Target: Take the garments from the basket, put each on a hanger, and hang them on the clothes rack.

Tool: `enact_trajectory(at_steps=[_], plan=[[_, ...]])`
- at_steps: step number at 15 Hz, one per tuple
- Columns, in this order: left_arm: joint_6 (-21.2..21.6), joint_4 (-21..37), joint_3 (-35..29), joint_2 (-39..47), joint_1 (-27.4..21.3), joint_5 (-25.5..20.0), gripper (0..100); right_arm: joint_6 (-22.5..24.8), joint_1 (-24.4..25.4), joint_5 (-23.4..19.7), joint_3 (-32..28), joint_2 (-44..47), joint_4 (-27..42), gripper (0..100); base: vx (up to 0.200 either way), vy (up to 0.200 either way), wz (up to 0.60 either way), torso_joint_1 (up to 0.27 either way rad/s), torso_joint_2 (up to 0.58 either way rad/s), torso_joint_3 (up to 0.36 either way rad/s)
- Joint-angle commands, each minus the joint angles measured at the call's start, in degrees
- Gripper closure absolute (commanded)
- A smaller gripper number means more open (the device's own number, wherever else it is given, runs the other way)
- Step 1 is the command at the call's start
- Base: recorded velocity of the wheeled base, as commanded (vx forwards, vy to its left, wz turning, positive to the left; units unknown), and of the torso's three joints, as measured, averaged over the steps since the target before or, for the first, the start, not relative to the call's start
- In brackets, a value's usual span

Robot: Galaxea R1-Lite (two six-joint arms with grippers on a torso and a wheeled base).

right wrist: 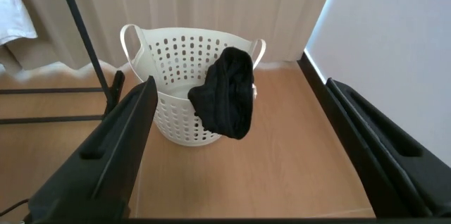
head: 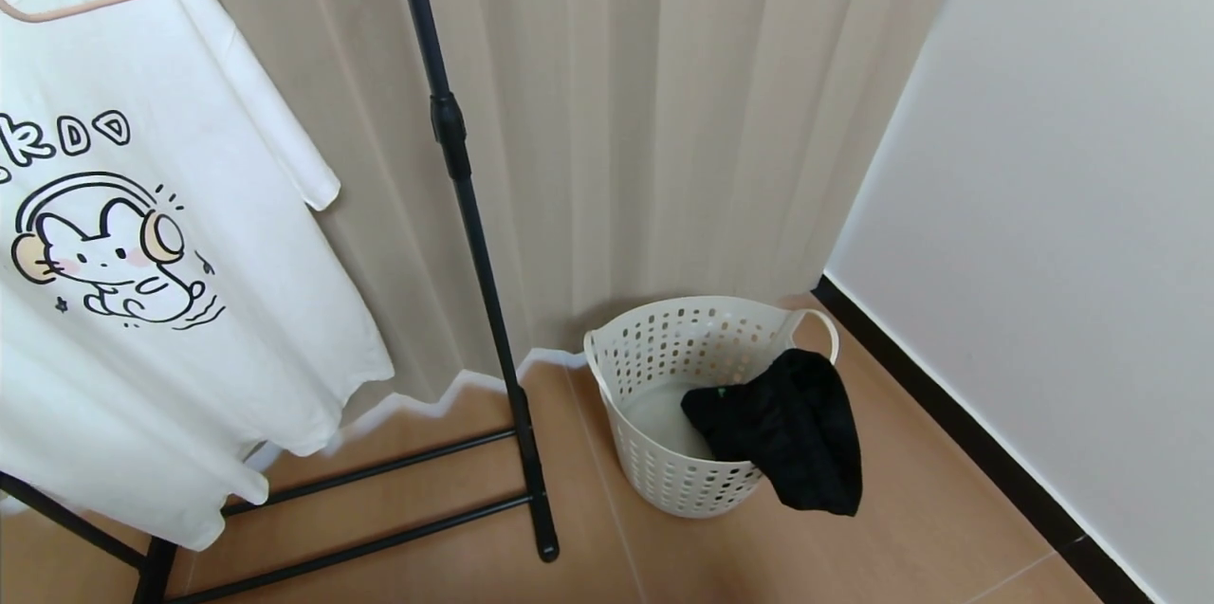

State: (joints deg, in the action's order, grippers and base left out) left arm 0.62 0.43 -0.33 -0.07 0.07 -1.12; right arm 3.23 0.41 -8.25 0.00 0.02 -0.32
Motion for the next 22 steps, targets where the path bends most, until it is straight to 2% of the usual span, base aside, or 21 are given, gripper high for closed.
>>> enact_trajectory(at_steps=[1,19,22], plan=[[-0.09,0.01,-0.02,0.07,0.01,-0.02,0,0.02,0.02,-0.01,0.00,-0.02,-0.03,0,0.000,0.000,0.00,-0.002,0.01,-0.203],[-0.09,-0.08,-0.02,0.07,0.01,-0.02,0,0.02,0.02,-0.01,0.00,-0.02,-0.03,0,0.000,0.000,0.00,0.003,0.00,-0.198],[-0.09,0.01,-0.02,0.07,0.01,-0.02,0,0.02,0.02,0.17,0.00,-0.02,-0.12,0,0.000,0.000,0.00,-0.003,0.00,-0.057]])
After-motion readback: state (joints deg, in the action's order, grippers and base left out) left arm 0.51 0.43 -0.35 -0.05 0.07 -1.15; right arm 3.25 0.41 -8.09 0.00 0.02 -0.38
